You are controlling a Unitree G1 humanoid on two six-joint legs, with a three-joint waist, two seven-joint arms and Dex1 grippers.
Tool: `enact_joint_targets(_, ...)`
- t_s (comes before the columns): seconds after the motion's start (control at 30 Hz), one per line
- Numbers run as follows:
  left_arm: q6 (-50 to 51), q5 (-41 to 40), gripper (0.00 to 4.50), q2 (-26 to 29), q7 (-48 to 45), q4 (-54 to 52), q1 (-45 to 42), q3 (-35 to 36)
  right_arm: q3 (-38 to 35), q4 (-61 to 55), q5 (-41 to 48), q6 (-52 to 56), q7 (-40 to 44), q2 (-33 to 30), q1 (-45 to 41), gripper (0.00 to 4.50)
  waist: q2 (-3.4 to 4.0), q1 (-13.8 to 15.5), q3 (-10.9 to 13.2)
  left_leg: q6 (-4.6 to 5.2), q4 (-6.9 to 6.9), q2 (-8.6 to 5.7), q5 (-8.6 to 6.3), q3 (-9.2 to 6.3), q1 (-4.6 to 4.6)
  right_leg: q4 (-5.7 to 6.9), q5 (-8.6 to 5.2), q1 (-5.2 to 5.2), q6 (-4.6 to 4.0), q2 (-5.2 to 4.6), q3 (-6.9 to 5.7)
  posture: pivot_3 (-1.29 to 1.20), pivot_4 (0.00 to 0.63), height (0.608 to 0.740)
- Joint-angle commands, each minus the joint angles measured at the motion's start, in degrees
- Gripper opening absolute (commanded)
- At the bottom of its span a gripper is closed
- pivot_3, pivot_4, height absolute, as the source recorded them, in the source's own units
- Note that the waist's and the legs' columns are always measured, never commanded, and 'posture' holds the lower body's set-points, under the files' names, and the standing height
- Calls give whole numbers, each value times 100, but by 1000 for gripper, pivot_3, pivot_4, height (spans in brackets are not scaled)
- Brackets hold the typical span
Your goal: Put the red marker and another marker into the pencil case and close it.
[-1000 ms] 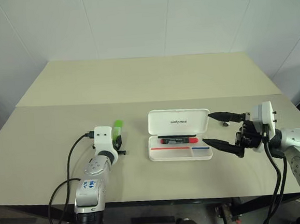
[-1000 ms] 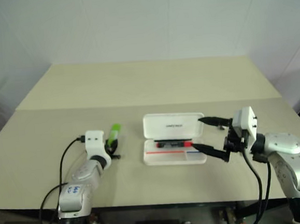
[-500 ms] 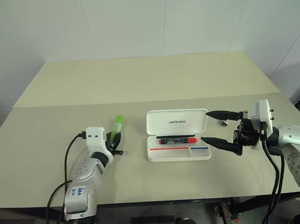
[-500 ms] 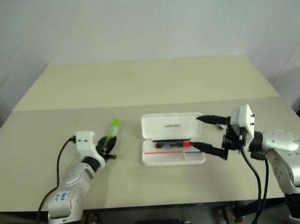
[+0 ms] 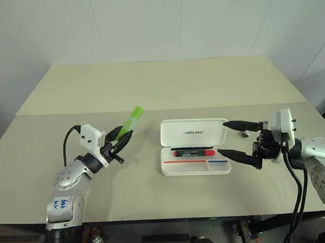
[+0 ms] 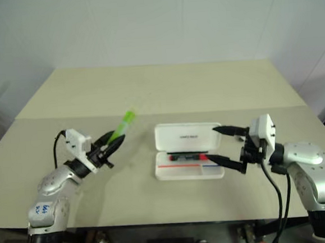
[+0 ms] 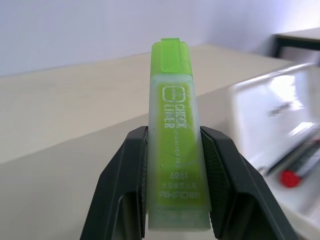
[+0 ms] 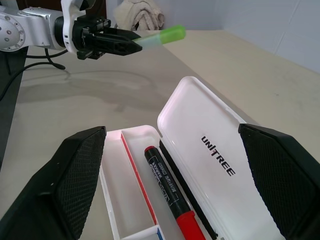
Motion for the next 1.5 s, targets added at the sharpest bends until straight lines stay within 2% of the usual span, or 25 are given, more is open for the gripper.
enact_joint_targets(0.03, -349, -289, 1133, 135, -587, -64, -145, -81, -189, -194, 63, -80, -67, -3, 108, 4500, 0, 2, 0, 0, -2, 0, 0, 0, 0, 0, 0, -1, 0, 0, 0, 0, 150, 740)
enact_joint_targets(0.17, -458, -784, 1133, 181, -1289, -217, -277, -119, -304, -305, 78, -90, -161, -44, 289, 4500, 0, -9, 0, 0, -10, 3, 0, 0, 1, 1, 0, -3, 1, 1, 0, 0, 150, 740)
enact_joint_targets(0.3, -559, -800, 1133, 311, -1976, -288, -492, -546, -575, -496, 142, -32, -410, -73, 490, 4500, 0, 1, 0, 0, -11, 3, 0, 0, 1, 3, 0, -5, 3, 1, -1, 0, 150, 740)
enact_joint_targets(0.53, -805, -285, 1133, 530, -2947, 385, -997, -1483, -1044, -951, 211, 101, -568, -223, 1087, 4500, 1, 9, 0, 0, -12, 2, 0, 1, 1, 2, -3, -4, 0, 1, 0, 0, 150, 740)
enact_joint_targets(0.8, -1340, 449, 1133, 312, -3336, 1609, -1687, -2242, -1479, -1545, 358, 299, -859, -266, 1619, 4500, 0, -5, 0, 2, -11, 2, 1, 2, 2, 2, -6, -4, -4, 2, 1, 0, 150, 740)
enact_joint_targets(1.07, -1908, 1350, 1133, -30, -3112, 2461, -2072, -2782, -1795, -2181, 528, 486, -1278, -221, 2146, 4500, 0, 21, 1, 2, -12, 0, 1, 0, -2, 2, -8, -5, 4, 1, 1, 0, 150, 740)
enact_joint_targets(1.5, -1853, 1551, 1133, -394, -2592, 2825, -2303, -2660, -1806, -2366, 624, 521, -1510, -225, 2264, 4500, 0, 17, 1, 3, -10, -1, 1, -1, -1, 5, -3, -5, 15, 1, 2, 0, 150, 740)
